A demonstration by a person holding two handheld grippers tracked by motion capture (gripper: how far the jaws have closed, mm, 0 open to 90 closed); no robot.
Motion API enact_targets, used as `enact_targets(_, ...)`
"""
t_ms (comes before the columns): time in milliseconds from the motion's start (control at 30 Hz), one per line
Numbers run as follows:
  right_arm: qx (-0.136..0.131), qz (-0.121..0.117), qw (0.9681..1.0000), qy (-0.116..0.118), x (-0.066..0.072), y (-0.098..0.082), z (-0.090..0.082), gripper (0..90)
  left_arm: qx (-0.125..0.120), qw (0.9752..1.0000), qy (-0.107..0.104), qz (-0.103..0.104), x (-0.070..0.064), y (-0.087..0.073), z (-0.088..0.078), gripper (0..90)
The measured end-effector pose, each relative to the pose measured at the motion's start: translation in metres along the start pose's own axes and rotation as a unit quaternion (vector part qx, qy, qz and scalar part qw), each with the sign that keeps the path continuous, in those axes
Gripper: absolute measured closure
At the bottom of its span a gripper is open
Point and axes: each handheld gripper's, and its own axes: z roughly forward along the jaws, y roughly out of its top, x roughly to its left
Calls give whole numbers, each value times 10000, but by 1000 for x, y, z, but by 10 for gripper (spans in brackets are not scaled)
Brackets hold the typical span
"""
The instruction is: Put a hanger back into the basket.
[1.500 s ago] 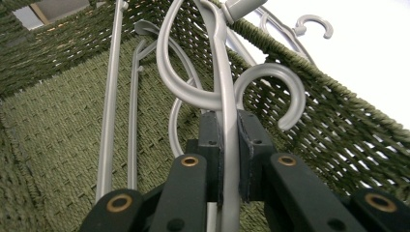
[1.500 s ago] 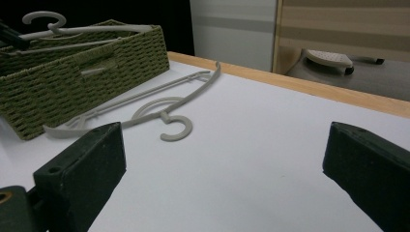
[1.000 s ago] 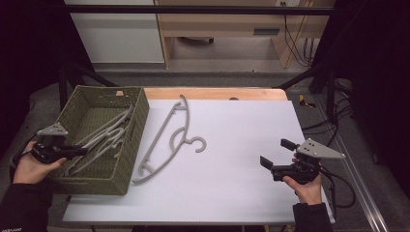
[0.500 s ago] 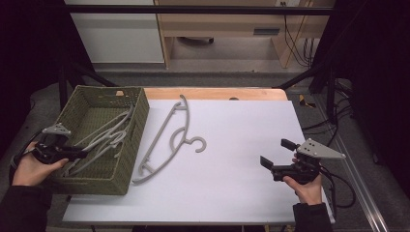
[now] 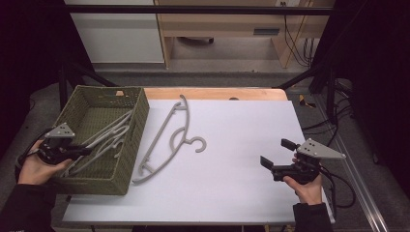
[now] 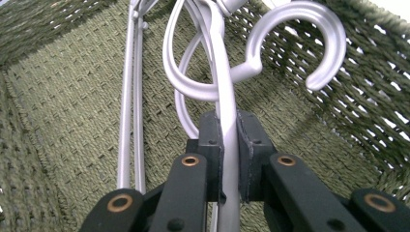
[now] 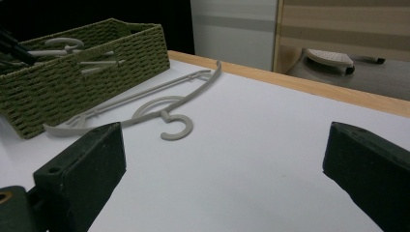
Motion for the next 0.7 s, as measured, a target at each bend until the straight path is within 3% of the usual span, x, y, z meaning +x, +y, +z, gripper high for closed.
enact_targets(67, 0, 8, 10000, -5, 0, 0, 0, 18, 139, 9999, 33, -23, 1, -3, 5, 819)
enact_targets(133, 4, -7, 10000, 6, 0, 0, 0, 18, 525, 9985, 37, -151, 3, -3, 10, 811)
enact_targets(200, 11, -9, 10000, 2, 0, 0, 0, 18, 842, 9952, 292, -404, 6, -2, 11, 753)
enact_targets(233, 0, -5, 10000, -7, 0, 0, 0, 18, 825, 9948, 339, -495, 6, -2, 11, 668)
enact_targets(300, -3, 3, 10000, -13, 0, 0, 0, 18, 763, 9948, 324, -591, 7, -1, 7, 640)
enact_targets(467, 15, -11, 10000, 5, 0, 0, 0, 18, 462, 9966, 359, -586, -1, 5, 2, 551)
enact_targets(700, -5, 13, 10000, -6, 0, 0, -1, 18, -229, 9976, 298, -590, -17, 18, -7, 426)
